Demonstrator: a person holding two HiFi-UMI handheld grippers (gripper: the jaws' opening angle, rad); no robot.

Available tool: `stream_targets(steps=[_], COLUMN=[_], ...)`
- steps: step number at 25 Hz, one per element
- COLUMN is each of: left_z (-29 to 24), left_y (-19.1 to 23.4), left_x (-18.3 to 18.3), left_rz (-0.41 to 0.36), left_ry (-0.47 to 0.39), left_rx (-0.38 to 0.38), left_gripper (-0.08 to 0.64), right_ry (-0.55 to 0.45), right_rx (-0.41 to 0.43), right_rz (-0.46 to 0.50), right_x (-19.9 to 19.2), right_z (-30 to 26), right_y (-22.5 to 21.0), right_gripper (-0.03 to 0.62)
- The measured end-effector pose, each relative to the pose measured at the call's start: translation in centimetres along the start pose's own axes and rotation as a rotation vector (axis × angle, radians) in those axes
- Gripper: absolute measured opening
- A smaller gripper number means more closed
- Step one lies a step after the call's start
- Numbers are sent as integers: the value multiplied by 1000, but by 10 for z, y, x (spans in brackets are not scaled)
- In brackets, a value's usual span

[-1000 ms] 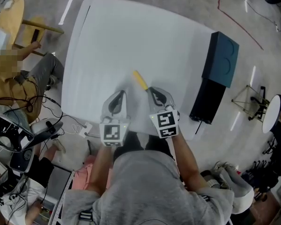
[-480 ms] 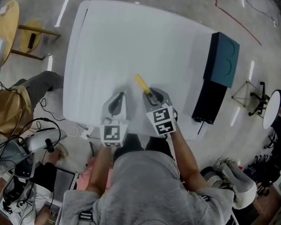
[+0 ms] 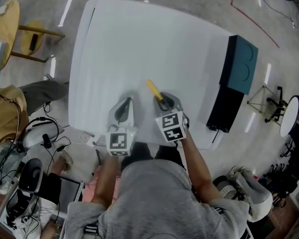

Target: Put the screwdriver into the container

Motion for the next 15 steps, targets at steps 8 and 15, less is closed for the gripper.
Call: stream_targets(steps=[8, 15], left_z=[-2, 1], left_y=[3, 10], left_x=[1, 5], left_rz=[-1, -6], left_ry=[-7, -9], left_rx=[-1, -2], left_gripper=[12, 12], right_ry=[1, 1], right_rx=[-7, 3], right_rz=[-10, -27], right_x=[1, 5], right_z=[0, 0], right_y=[-2, 2], right_gripper=[86, 83])
Point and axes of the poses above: the fingertips, and each gripper's own axes: z backward along the fingers, y to its left, x out of its top, the point moved 3 cm from there along z, backward along the fingers, and after that the axes turned 4 degrees about -z, right-handed, at the moved point
